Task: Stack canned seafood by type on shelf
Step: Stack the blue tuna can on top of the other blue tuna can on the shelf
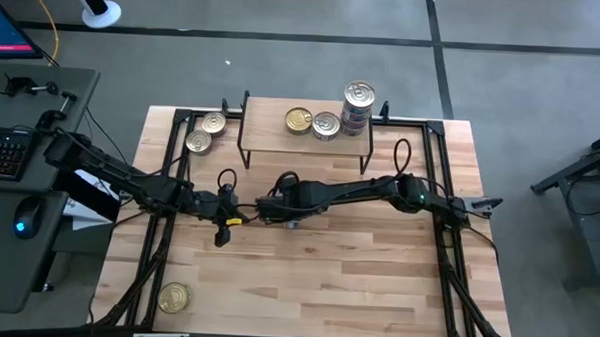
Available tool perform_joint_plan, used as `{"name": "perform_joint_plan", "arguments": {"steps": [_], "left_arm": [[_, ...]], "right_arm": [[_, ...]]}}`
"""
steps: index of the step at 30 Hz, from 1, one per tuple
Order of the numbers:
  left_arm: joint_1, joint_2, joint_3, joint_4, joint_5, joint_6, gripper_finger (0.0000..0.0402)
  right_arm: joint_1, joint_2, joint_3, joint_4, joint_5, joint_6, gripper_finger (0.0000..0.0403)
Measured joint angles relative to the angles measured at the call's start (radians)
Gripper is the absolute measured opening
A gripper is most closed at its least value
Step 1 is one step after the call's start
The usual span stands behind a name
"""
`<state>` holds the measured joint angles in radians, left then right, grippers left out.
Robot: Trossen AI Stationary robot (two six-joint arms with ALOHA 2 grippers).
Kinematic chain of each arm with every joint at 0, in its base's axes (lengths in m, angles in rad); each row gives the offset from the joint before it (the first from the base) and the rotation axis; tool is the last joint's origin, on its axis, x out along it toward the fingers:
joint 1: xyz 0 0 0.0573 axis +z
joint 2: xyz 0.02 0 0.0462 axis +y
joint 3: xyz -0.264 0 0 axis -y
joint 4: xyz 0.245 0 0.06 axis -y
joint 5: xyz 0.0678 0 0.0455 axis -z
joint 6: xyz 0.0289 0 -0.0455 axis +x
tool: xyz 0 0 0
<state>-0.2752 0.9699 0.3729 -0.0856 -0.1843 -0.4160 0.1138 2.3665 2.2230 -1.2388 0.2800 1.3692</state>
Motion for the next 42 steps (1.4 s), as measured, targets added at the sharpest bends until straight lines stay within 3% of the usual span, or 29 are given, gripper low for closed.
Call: {"name": "perform_joint_plan", "arguments": {"steps": [12,22,26,35,42], "left_arm": [[0.000,0.000,0.000,0.000,0.002,-0.002,0.0000],[0.000,0.000,0.000,0.000,0.002,-0.007,0.0000],[0.000,0.000,0.000,0.000,0.002,-0.026,0.0000],[0.000,0.000,0.001,-0.009,-0.002,-0.027,0.0000],[0.000,0.000,0.001,-0.008,0.000,-0.027,0.0000]], "right_arm": [[0.000,0.000,-0.006,-0.002,0.036,-0.026,0.0260],[-0.003,0.000,-0.006,0.123,0.016,-0.349,0.0260],[-0.003,-0.007,-0.001,0.136,0.016,-0.401,0.0260],[0.049,-0.014,0.070,-0.080,0.094,0.022,0.0260],[0.065,-0.003,0.023,0.027,0.122,0.058,0.0260]]}}
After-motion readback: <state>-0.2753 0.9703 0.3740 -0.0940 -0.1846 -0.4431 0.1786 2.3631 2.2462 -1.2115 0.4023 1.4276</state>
